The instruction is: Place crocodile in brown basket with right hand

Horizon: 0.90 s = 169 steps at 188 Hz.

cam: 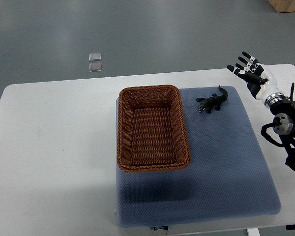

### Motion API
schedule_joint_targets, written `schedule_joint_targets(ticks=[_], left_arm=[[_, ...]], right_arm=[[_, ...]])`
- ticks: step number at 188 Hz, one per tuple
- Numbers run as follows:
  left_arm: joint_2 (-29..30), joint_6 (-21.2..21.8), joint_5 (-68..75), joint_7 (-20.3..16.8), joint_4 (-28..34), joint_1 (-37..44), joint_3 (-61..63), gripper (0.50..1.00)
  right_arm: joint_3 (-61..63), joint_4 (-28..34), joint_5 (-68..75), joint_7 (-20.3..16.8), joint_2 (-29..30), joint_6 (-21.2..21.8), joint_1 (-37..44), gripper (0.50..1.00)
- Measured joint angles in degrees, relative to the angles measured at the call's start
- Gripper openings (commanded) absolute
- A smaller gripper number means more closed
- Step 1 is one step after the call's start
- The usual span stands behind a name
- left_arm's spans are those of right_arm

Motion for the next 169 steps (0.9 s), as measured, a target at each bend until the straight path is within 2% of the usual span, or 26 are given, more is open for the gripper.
schedule_joint_targets(ticks=[169], left_arm=[[0.00, 0.06, 0.00, -0.10, 0.04, 0.09, -0.34, 1.000]], right_arm=[[-0.16, 0.05, 0.02, -0.03, 0.00, 0.70, -0.03, 0.930]])
